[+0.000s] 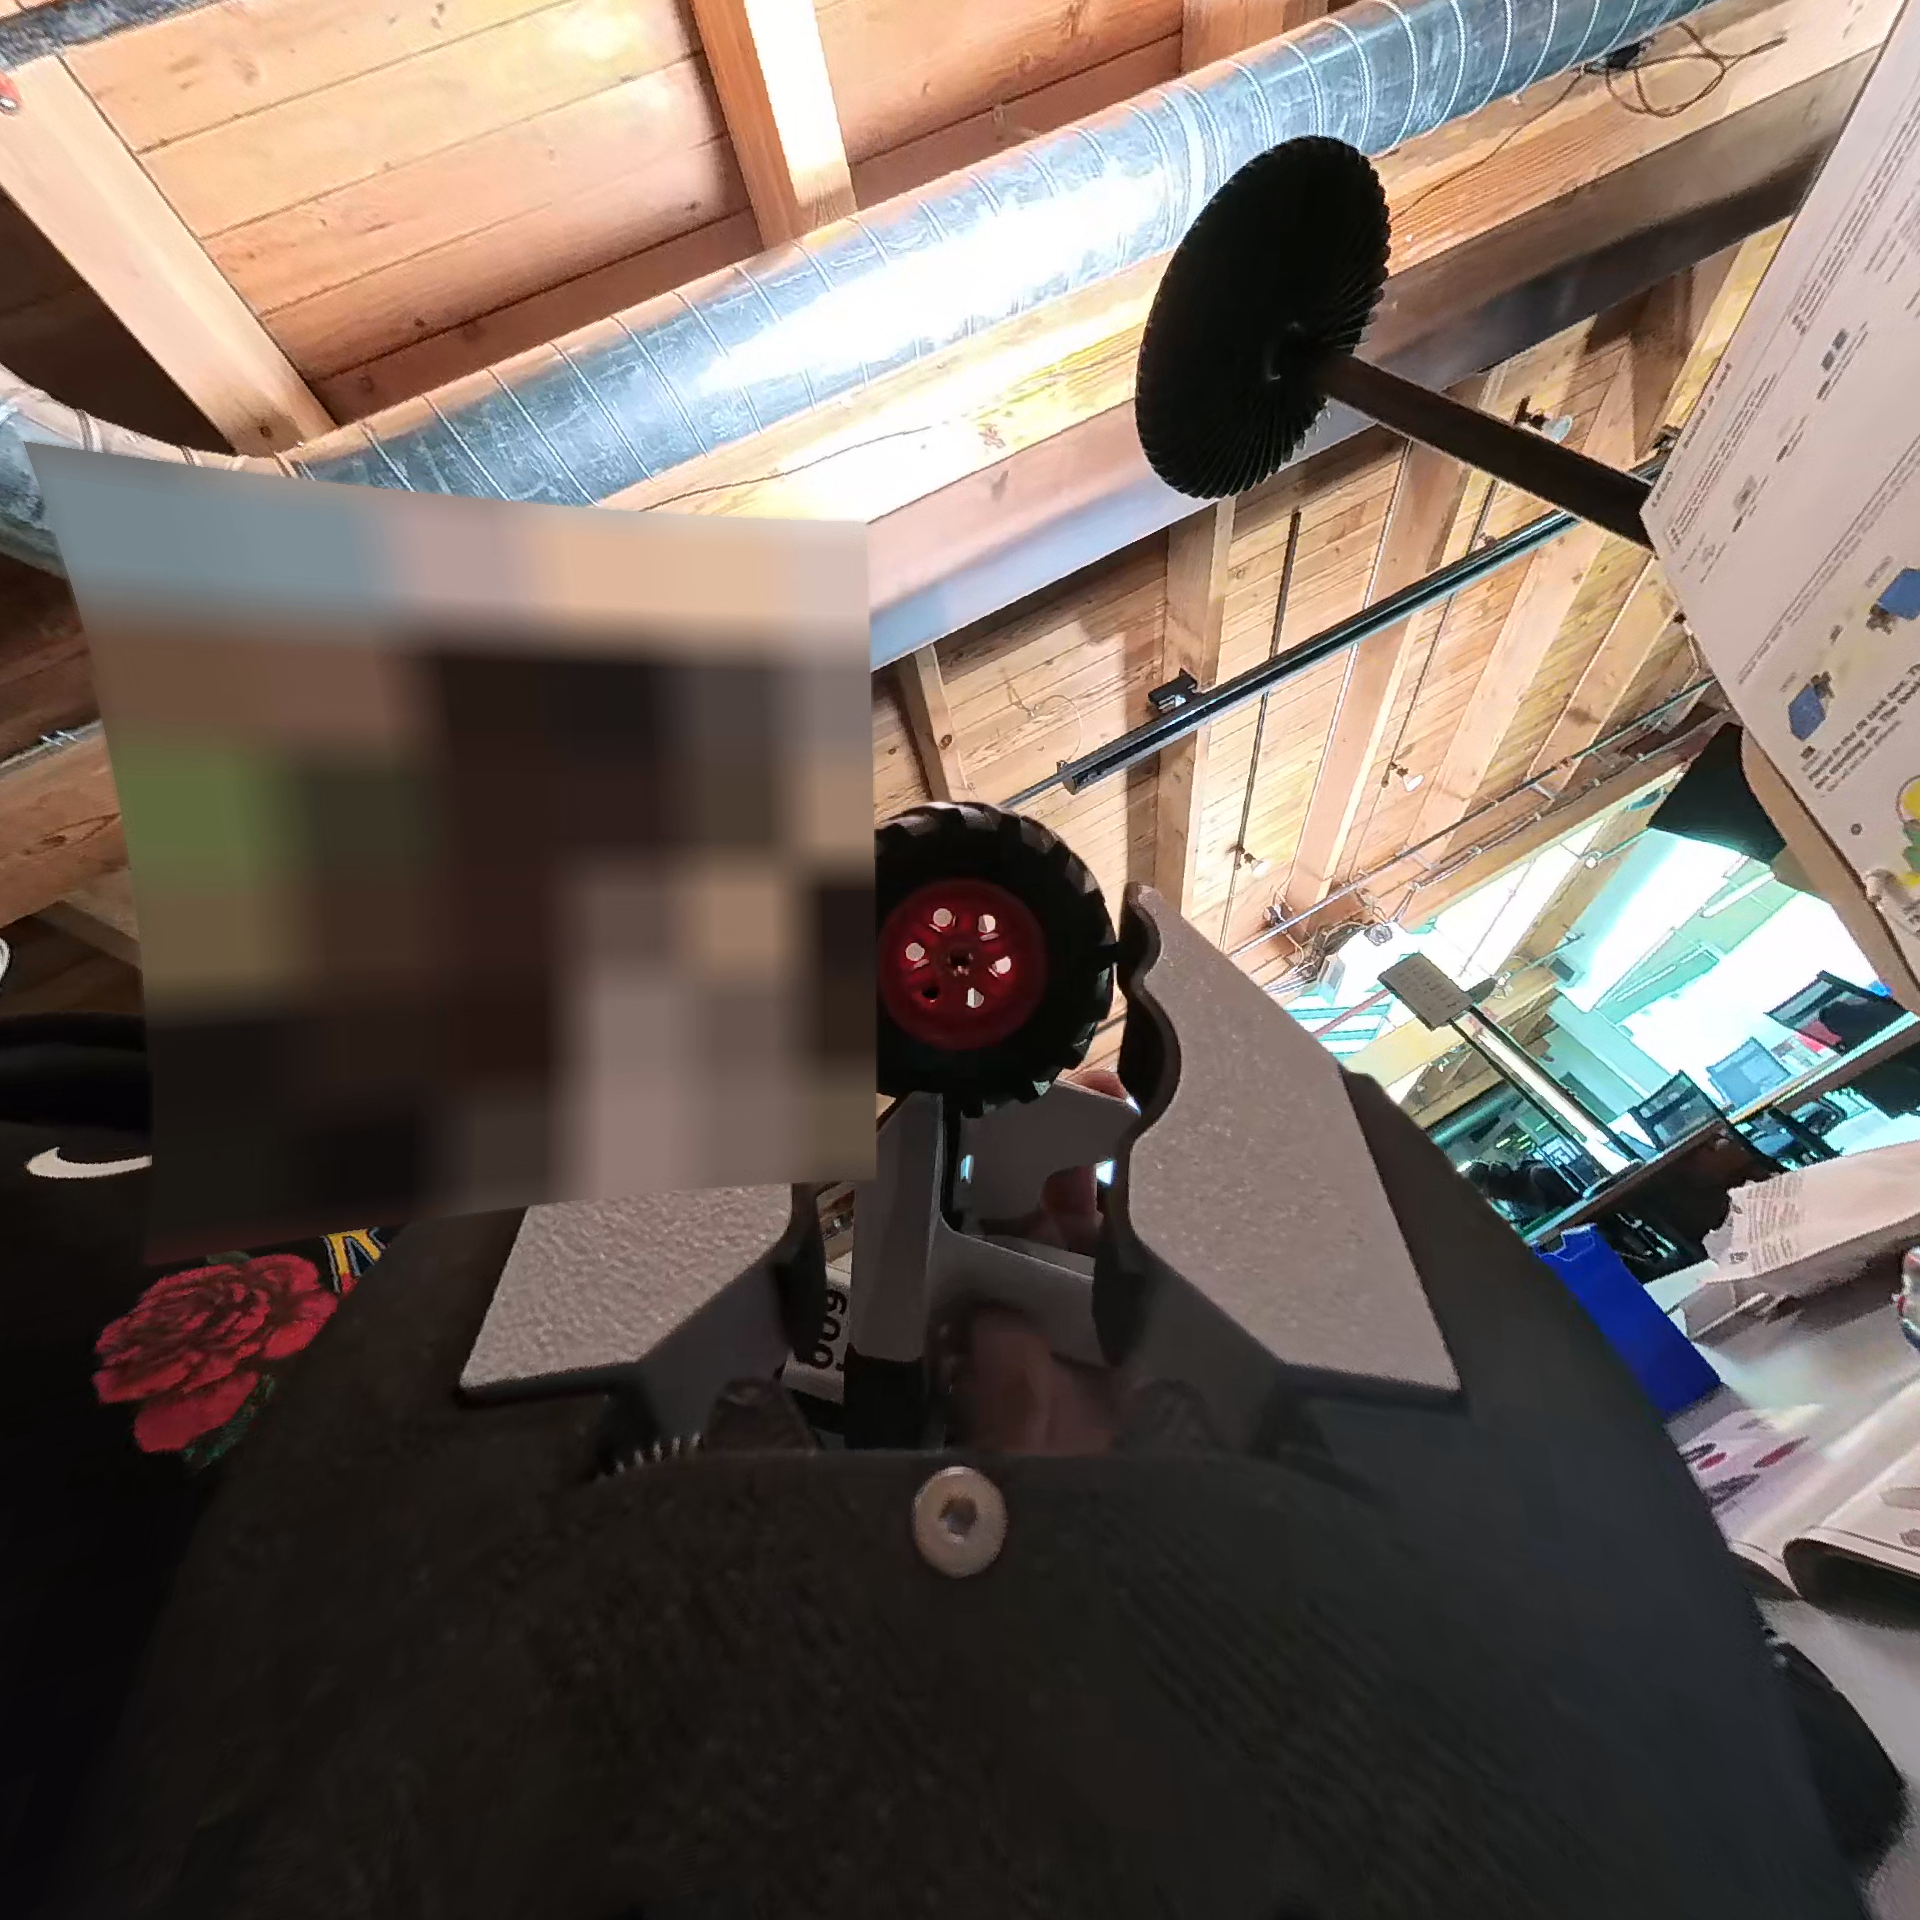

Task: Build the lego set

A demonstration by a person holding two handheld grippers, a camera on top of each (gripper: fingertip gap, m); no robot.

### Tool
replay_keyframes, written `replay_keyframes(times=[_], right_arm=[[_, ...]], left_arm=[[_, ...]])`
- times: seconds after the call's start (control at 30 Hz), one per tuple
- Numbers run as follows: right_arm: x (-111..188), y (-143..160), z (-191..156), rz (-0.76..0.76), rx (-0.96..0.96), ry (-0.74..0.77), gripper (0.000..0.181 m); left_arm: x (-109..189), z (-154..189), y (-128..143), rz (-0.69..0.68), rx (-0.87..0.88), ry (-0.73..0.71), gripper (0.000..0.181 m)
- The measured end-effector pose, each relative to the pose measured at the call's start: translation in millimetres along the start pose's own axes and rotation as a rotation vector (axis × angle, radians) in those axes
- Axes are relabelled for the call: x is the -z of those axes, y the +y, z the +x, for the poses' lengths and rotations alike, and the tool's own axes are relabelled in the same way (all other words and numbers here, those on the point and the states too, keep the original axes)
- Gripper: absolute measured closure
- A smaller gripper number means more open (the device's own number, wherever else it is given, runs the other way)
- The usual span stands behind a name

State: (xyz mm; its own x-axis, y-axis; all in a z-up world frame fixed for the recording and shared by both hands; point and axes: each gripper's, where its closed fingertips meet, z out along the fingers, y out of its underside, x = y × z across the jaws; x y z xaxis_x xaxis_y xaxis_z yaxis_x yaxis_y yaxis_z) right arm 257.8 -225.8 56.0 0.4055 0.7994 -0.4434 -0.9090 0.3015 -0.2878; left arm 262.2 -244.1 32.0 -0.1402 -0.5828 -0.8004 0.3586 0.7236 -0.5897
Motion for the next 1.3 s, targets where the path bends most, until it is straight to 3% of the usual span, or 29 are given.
replay_keyframes(times=[0.13, 0.23, 0.37, 0.57, 0.67, 0.97, 1.2, 1.3], right_arm=[[1, 3, 6, -0.028, 0.033, 0.038, 0.122], [1, 3, 14, -0.071, 0.104, 0.109, 0.125], [-2, -2, 22, -0.138, 0.323, 0.256, 0.127], [-12, -2, 31, -0.389, 0.718, 0.512, 0.104], [-22, 7, 30, -0.503, 0.867, 0.555, 0.099], [-14, 26, 48, -0.948, 1.330, 0.653, 0.100], [-5, 24, 62, -1.109, 1.394, 0.692, 0.097], [-3, 24, 65, -1.176, 1.419, 0.693, 0.113]], left_arm=[[3, 0, 5, -0.009, 0.034, 0.001, 0.156], [6, -2, 9, 0.014, 0.187, 0.020, 0.156], [15, -11, 9, 0.144, 0.618, 0.091, 0.156], [42, -56, 12, 0.541, 1.396, 0.224, 0.158], [50, -68, 21, 0.651, 1.632, 0.281, 0.157], [41, -53, 30, 0.553, 1.830, 0.343, 0.157], [36, -40, 25, 0.486, 1.849, 0.399, 0.157], [33, -31, 24, 0.422, 1.809, 0.420, 0.157]])
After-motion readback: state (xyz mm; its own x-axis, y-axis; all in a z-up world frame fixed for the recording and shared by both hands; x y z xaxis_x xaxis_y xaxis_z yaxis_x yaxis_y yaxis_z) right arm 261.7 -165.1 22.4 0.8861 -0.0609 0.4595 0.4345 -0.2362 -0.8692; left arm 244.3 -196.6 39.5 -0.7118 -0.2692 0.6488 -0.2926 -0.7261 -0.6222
